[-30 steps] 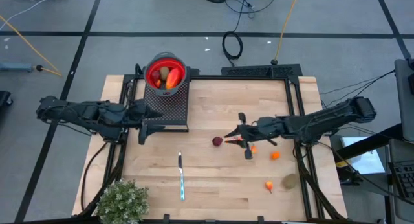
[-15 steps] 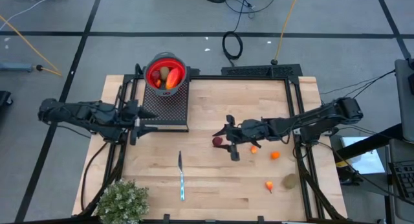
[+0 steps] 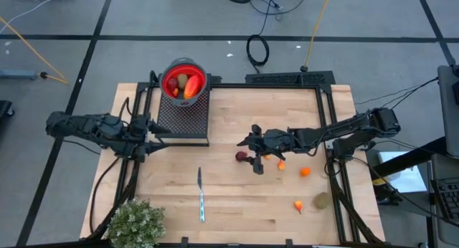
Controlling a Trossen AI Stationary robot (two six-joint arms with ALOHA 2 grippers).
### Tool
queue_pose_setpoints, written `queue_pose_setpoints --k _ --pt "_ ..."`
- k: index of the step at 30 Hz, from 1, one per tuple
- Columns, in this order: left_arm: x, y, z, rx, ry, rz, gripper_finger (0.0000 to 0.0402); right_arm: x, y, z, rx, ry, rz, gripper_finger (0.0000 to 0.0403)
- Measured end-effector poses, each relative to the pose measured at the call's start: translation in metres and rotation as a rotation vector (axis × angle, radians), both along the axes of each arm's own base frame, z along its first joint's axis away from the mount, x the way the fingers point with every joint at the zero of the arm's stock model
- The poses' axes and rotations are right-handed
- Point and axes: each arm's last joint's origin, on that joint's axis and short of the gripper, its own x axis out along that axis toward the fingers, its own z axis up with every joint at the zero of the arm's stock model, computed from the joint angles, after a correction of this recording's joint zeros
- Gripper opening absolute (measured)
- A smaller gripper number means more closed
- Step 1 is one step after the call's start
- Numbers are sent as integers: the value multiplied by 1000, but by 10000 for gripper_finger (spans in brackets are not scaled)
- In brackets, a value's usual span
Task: Pick & Place Fruit
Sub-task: Put the pomegranate into the red strainer bowl on the shelf
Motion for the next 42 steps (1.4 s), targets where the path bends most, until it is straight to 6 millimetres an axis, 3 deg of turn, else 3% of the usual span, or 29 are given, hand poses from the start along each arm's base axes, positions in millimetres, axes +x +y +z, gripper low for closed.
queue_pose_setpoints --k 7,24,35,42 --pt "-3 -1 -6 7 -1 -25 274 9 -3 -19 9 51 -18 261" --pt "-3 -3 -9 -47 19 -36 274 27 -12 -89 -34 265 -39 291" --pt "-3 -3 -9 -53 19 -34 274 31 -17 -112 -34 321 -53 306" --pt "-3 -3 -9 -53 18 -34 274 31 -17 -112 -40 320 -50 289"
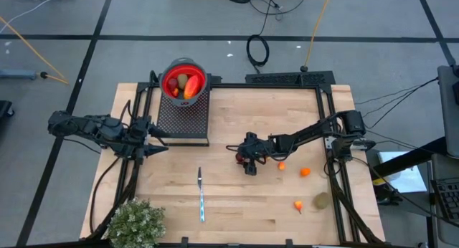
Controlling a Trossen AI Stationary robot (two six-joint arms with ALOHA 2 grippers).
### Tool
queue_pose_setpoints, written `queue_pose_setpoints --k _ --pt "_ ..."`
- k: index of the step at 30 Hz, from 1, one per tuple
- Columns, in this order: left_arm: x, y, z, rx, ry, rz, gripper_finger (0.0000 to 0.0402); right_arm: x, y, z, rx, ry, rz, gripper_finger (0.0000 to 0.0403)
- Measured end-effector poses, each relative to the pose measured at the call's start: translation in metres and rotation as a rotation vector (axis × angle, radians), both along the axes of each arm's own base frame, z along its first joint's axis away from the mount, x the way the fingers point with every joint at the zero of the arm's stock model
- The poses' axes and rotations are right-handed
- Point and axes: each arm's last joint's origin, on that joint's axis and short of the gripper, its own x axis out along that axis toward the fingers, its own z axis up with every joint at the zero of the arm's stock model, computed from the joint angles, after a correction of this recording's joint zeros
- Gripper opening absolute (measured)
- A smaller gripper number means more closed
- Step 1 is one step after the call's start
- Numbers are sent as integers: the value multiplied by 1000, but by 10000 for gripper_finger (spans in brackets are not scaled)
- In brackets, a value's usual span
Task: Pick & Place Fruit
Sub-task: Put the pomegranate into the red strainer bowl on the shelf
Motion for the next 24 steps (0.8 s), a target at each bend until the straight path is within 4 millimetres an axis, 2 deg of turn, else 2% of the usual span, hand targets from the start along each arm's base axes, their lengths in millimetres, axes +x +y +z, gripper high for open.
queue_pose_setpoints --k 16,24 --pt "0 0 0 -40 1 18 274 -3 1 -2 16 41 -14 200" --pt "1 0 0 -230 11 77 274 -6 1 29 22 -61 -14 199"
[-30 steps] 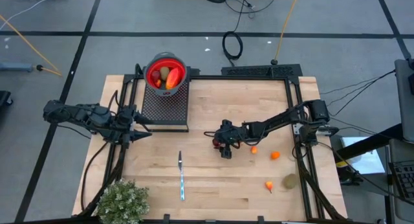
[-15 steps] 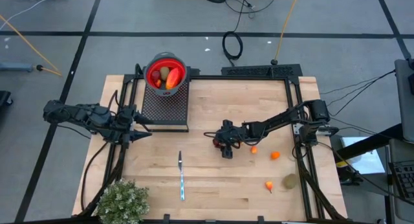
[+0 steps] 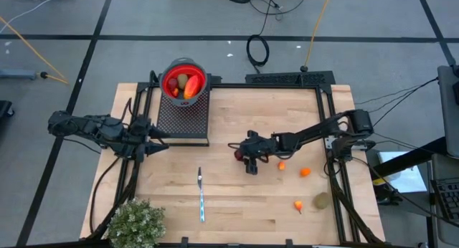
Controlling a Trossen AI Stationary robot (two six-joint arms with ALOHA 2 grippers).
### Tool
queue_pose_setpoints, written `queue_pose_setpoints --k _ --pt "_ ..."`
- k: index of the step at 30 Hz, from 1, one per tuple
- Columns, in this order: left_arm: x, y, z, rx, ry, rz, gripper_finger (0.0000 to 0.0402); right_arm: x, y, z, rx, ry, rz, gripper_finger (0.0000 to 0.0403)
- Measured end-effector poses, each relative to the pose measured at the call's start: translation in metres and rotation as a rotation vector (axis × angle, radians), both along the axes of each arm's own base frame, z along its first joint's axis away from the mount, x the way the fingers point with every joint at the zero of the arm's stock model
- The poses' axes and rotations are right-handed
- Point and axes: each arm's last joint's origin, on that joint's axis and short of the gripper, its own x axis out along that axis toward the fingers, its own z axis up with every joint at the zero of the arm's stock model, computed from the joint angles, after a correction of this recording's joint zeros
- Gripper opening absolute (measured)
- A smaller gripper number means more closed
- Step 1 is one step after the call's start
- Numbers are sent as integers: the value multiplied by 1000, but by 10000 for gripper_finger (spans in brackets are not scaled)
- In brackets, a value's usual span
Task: Pick & Place Fruit
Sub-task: Put the pomegranate into the red strainer bowl on the shelf
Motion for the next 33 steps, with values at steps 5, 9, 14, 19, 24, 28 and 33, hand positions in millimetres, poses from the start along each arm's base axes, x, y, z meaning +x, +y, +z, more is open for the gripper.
queue_pose_setpoints --k 5,9,14,19,24,28,33 --pt "1 0 4 -133 -41 32 273 -7 0 38 5 -123 0 195" --pt "4 -1 13 -186 -127 34 274 -17 -1 69 11 -233 0 196" --pt "19 -5 28 -195 -268 37 274 -31 -2 102 16 -347 0 196" --pt "46 -12 34 -185 -333 32 274 -43 2 126 -17 -447 35 195" --pt "81 -22 30 -210 -358 33 274 -50 10 140 -55 -514 86 196" --pt "106 -28 27 -245 -377 34 273 -54 16 144 -91 -533 123 195" --pt "138 -37 31 -219 -330 53 273 -54 22 144 -108 -540 157 197"
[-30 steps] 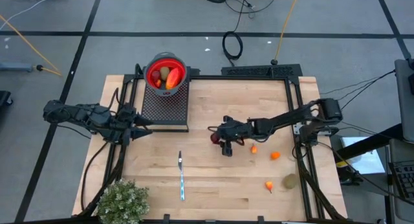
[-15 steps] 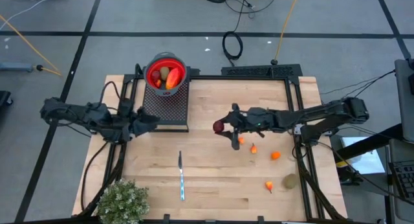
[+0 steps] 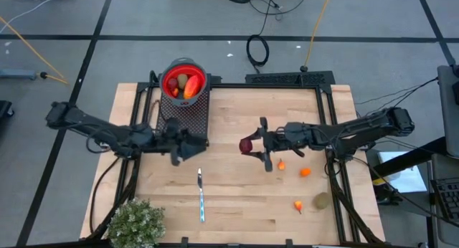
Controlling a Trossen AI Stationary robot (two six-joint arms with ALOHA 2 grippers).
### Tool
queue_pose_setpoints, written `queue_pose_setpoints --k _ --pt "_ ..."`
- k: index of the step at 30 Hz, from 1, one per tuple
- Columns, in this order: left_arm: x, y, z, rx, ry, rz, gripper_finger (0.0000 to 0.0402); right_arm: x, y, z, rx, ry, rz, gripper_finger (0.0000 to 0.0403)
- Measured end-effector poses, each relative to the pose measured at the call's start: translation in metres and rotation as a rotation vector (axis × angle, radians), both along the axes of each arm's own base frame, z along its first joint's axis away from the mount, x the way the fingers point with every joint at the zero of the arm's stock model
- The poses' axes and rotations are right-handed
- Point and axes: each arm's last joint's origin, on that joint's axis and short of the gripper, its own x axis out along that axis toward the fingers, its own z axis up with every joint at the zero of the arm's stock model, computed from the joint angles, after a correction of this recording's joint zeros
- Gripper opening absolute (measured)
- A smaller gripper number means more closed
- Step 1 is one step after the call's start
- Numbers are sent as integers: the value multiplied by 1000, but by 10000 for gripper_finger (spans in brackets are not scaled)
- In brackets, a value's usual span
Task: Pick & Place Fruit
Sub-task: Put the pomegranate into the red strainer bowl on the shelf
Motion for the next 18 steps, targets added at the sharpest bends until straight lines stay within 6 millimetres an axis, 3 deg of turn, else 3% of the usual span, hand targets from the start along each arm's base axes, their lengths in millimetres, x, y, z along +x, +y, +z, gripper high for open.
queue_pose_setpoints --k 6,11,18 --pt "39 -11 22 138 13 8 273 -1 6 0 -10 -1 29 198" --pt "66 -17 38 225 127 16 273 -3 11 2 1 -7 94 198" --pt "93 -20 52 71 335 34 273 -6 16 6 -48 -41 94 198"
